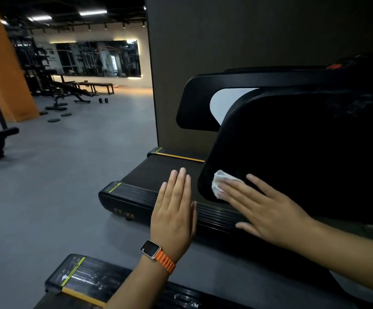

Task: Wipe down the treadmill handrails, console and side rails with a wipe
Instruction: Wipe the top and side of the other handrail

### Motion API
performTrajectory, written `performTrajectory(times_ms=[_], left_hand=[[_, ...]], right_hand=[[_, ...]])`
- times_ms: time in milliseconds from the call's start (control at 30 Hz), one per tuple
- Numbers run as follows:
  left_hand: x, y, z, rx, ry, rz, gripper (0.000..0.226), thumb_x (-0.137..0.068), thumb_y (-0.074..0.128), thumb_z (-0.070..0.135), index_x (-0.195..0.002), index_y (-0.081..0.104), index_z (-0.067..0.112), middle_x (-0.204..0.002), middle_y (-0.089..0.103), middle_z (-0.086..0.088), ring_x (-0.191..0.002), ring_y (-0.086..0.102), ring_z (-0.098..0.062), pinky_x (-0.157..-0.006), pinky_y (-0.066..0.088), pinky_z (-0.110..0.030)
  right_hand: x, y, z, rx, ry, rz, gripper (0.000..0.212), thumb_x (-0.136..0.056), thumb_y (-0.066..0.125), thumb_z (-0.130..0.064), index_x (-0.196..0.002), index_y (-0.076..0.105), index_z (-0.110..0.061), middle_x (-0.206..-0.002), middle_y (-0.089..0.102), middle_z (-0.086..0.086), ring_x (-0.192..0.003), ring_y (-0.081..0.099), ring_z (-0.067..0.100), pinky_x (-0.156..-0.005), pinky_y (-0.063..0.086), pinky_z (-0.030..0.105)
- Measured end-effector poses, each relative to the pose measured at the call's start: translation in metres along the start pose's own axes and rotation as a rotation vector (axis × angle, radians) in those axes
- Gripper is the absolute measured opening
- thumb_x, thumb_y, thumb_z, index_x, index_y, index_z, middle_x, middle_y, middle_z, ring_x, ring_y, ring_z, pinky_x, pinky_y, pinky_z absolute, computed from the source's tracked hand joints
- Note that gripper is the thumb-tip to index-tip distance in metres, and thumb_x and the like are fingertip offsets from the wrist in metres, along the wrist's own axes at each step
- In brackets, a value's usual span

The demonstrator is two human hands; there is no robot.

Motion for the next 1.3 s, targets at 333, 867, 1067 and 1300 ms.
performTrajectory(times_ms=[333, 867, 1067, 1300], left_hand=[[0.002, -0.005, -0.004, -0.009, -0.030, -0.010, 0.063, -0.101, 0.055, 0.021, -0.156, 0.034, -0.001, -0.168, 0.024, -0.016, -0.158, 0.017, -0.029, -0.127, 0.021, -0.047], [-0.006, 0.012, 0.022, 0.062, 0.086, -0.039, 0.071, -0.097, 0.061, 0.012, -0.159, 0.028, 0.001, -0.169, 0.018, -0.016, -0.158, 0.013, -0.027, -0.125, 0.026, -0.049], [-0.014, 0.017, 0.031, 0.083, 0.093, 0.000, 0.062, -0.102, 0.050, 0.015, -0.158, 0.029, 0.000, -0.169, 0.018, -0.017, -0.158, 0.012, -0.028, -0.127, 0.021, -0.046], [-0.033, 0.023, 0.032, 0.075, 0.191, 0.062, 0.064, -0.101, 0.060, 0.017, -0.156, 0.033, -0.002, -0.168, 0.018, -0.018, -0.158, 0.015, -0.030, -0.127, 0.022, -0.046]], right_hand=[[-0.040, 0.006, -0.026, 0.043, -0.041, 0.006, 0.096, -0.102, 0.036, -0.066, -0.165, -0.001, -0.004, -0.172, -0.011, 0.022, -0.161, -0.011, 0.034, -0.128, -0.009, 0.056], [0.022, 0.009, 0.009, 0.075, -0.036, 0.041, 0.088, -0.103, 0.049, -0.058, -0.166, 0.016, -0.007, -0.175, 0.004, 0.014, -0.162, 0.005, 0.025, -0.130, -0.001, 0.052], [-0.010, -0.010, 0.038, 0.079, 0.201, 0.107, 0.088, -0.104, 0.039, -0.061, -0.166, 0.014, -0.003, -0.174, 0.002, 0.020, -0.162, 0.003, 0.033, -0.129, 0.001, 0.056], [0.037, 0.007, 0.025, 0.109, -0.017, 0.028, 0.082, -0.104, 0.045, -0.058, -0.166, 0.019, -0.010, -0.175, 0.008, 0.011, -0.162, 0.007, 0.025, -0.130, 0.001, 0.051]])
Point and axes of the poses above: each hand's wrist, its own x-axis away from the middle knuckle, its own y-axis out of the palm, z = x × y, the point moved 3 cm from there along -x, towards the middle knuckle
